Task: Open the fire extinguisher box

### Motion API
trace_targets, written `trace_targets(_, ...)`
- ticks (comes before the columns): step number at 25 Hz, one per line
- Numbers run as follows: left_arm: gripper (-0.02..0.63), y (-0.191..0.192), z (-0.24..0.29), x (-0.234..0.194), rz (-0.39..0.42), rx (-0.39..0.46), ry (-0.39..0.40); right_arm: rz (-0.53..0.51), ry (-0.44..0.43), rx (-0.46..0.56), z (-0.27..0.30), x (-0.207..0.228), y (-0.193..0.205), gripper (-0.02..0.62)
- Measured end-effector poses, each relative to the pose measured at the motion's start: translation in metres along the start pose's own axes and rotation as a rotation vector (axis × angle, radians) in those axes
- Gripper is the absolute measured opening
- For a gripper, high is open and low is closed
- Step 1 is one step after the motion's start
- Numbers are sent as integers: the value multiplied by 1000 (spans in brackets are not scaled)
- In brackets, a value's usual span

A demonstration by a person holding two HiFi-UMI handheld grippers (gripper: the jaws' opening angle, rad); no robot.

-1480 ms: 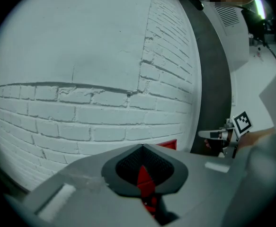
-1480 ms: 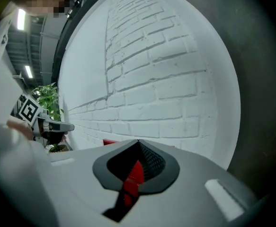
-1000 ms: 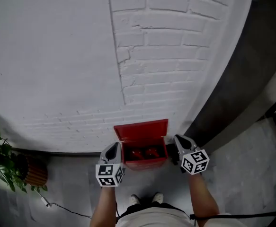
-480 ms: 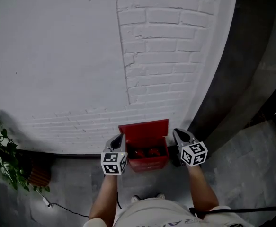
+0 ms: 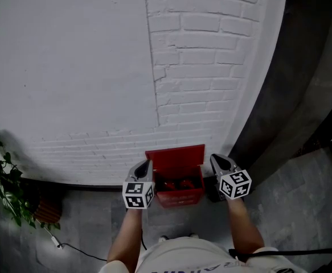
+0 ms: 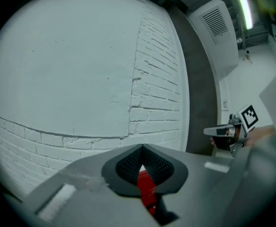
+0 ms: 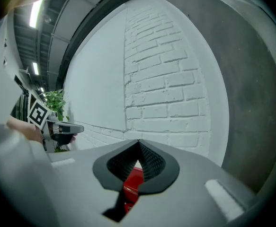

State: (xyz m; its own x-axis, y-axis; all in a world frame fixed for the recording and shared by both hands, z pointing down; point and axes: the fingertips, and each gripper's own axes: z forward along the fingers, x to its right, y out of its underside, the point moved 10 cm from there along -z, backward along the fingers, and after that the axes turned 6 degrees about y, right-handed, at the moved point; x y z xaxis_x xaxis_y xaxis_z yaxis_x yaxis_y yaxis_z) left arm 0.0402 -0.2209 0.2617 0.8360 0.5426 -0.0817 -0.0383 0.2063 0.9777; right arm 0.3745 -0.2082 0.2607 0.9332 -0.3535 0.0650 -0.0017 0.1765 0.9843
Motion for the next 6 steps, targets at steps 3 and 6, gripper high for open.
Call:
trace_targets(3, 6, 0, -1, 2, 2, 4, 0, 0, 4, 1, -2, 1, 0, 5)
trace_targets(6, 6, -1, 0, 2, 2, 7, 0, -1, 7, 2, -2, 3, 0, 5)
